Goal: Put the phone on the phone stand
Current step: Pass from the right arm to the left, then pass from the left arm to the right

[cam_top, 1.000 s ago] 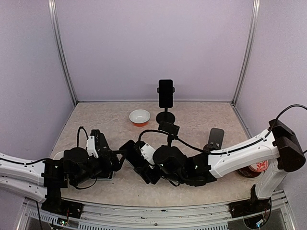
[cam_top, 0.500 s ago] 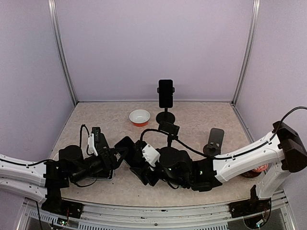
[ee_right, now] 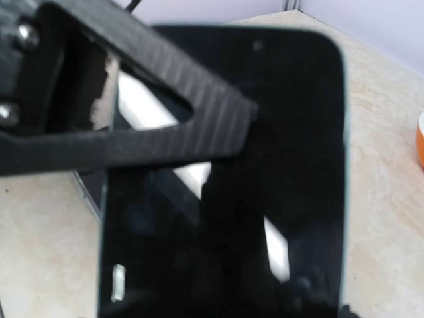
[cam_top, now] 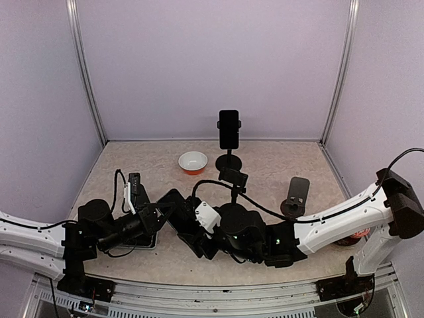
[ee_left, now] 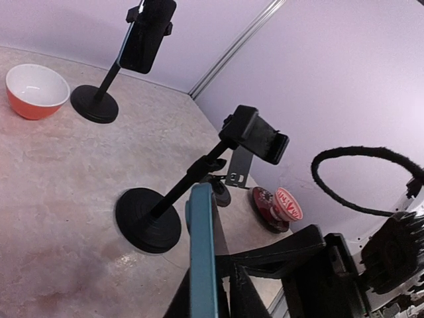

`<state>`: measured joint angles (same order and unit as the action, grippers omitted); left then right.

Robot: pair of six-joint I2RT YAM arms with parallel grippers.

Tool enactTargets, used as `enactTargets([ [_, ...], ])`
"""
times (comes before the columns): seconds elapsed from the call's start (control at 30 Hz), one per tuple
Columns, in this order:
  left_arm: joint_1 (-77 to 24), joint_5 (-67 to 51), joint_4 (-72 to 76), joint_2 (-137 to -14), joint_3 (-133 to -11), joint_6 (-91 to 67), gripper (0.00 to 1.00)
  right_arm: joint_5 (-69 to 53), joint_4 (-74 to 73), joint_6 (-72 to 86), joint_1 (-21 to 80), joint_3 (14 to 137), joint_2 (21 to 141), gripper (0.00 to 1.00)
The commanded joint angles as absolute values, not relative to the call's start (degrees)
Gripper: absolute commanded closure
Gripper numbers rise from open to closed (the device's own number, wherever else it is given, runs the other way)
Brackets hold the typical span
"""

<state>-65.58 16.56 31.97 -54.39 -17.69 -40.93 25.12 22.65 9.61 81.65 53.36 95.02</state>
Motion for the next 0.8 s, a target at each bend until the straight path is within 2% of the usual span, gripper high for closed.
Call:
enactTargets([
  [0.0,-65.21,16.10,33.54,-54.54,-17.20,-40.17,0.95,26.09,27.23,8.91,82.43,53.37,93.15,0.28],
  [0.07,-65.21,16.01,33.49,-54.34,-17.23,-40.21,0.99,25.71,26.05,9.04,82.42,53.71,92.90,0.18],
  [0.2,-65.15,15.19,32.96,-53.44,-17.23,-39.31,1.00,23.33,19.20,8.28,82.44,56.26,91.61,0.01],
  [0.33,-65.21,12.81,31.61,-51.89,-17.23,-37.54,1.00,17.16,12.24,8.13,81.10,57.29,87.32,0.00],
  [0.5,-65.22,7.53,30.66,-50.90,-17.58,-34.62,1.00,-2.21,6.03,11.00,74.93,56.55,78.14,0.00],
  [0.77,-67.51,-4.07,30.40,-57.77,-23.37,-27.77,1.00,-20.66,-0.19,12.26,65.37,56.03,68.76,0.01],
])
